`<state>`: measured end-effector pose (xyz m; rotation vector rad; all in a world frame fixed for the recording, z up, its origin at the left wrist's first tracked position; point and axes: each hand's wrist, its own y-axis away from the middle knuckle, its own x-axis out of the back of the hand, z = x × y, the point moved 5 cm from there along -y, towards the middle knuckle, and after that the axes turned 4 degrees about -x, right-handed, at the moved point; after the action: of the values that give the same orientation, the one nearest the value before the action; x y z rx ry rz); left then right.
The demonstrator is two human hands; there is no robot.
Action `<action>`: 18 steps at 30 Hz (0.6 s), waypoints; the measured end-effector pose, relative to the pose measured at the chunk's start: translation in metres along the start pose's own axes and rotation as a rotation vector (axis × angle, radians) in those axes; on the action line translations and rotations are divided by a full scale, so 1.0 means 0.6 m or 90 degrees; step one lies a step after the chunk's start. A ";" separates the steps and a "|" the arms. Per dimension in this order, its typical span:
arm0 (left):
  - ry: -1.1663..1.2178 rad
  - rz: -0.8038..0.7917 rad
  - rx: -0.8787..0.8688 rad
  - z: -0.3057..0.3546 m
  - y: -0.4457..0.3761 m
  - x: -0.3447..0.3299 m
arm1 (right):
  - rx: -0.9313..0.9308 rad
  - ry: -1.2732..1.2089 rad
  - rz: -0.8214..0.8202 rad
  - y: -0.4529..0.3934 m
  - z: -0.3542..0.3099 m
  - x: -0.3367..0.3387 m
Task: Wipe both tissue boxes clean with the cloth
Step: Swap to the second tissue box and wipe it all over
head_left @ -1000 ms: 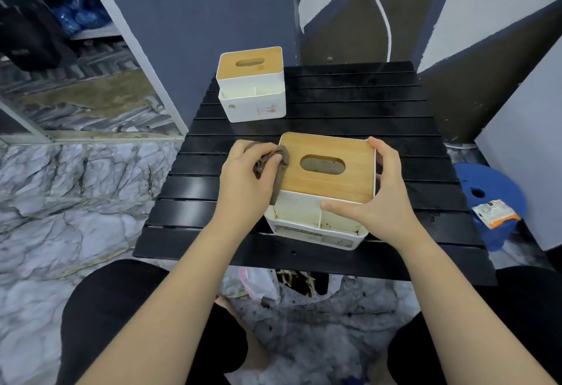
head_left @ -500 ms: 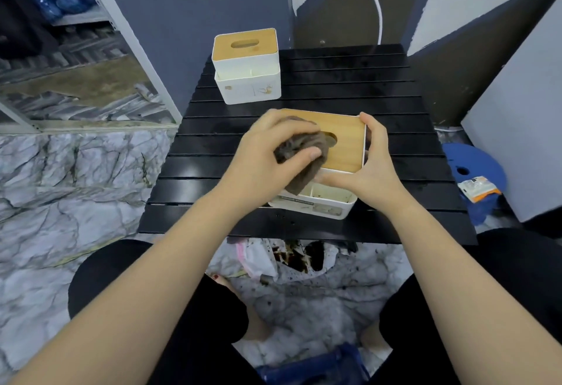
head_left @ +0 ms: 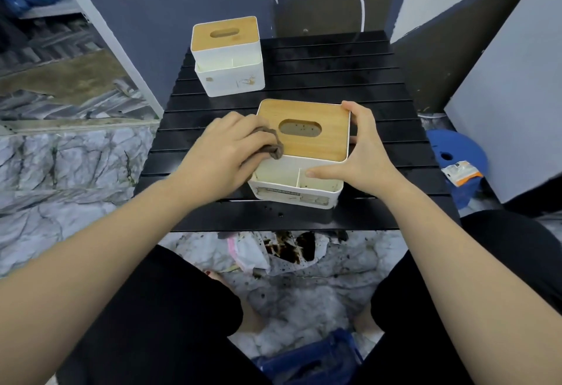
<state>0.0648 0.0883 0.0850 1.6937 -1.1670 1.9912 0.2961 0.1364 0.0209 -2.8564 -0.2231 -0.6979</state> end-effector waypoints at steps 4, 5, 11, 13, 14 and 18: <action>-0.024 -0.007 0.026 -0.017 0.010 0.011 | -0.009 0.004 0.004 0.001 0.000 -0.001; -0.023 -0.005 0.028 -0.011 0.007 0.012 | -0.012 0.009 0.005 0.001 0.000 -0.002; 0.084 0.010 0.001 0.098 -0.082 -0.026 | -0.023 -0.009 0.009 0.004 -0.007 -0.007; 0.112 -0.004 0.017 0.125 -0.111 -0.042 | -0.036 -0.016 -0.001 0.006 -0.004 -0.009; 0.133 -0.009 0.032 0.125 -0.118 -0.046 | -0.051 -0.023 -0.006 0.008 -0.002 -0.007; 0.395 -0.033 0.179 0.080 -0.117 -0.038 | -0.100 -0.028 -0.075 0.027 -0.011 0.009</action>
<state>0.1510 0.1047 0.0908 1.0459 -0.6410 2.4702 0.3011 0.1200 0.0268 -3.0313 -0.3618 -0.7043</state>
